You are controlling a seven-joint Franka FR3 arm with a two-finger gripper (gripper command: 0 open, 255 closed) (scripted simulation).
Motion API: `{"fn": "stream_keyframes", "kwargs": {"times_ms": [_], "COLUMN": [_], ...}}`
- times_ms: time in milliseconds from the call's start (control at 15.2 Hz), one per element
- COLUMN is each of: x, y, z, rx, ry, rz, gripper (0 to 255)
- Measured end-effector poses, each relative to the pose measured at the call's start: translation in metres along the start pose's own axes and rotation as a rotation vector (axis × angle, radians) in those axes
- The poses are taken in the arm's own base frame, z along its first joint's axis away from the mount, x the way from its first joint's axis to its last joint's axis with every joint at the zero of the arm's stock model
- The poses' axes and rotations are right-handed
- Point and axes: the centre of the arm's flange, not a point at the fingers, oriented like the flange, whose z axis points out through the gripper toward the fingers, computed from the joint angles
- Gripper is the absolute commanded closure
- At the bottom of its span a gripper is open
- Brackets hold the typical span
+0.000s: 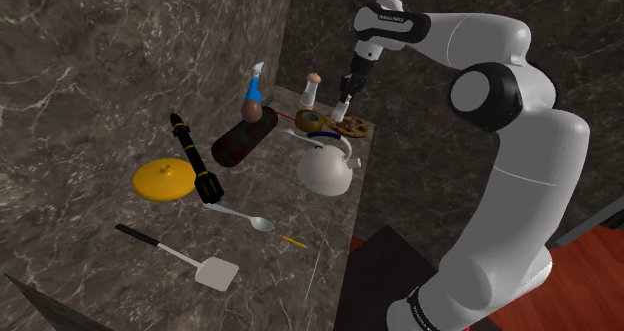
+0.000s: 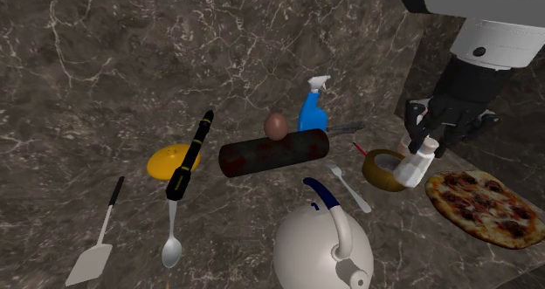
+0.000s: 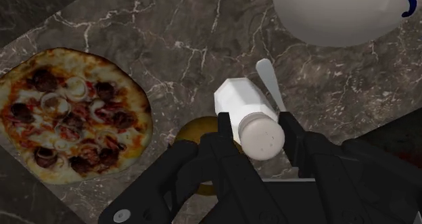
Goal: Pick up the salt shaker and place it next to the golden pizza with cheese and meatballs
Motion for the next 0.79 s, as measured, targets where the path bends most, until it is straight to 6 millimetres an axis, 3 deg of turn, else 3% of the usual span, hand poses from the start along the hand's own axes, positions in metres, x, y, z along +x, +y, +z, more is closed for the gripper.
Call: {"fn": "stream_keyframes", "kwargs": {"times_ms": [792], "x": [-0.043], "y": [0.153], "z": [0.012], "rx": [0.000], "ry": [0.000], "rz": [0.000], "gripper": [255]}}
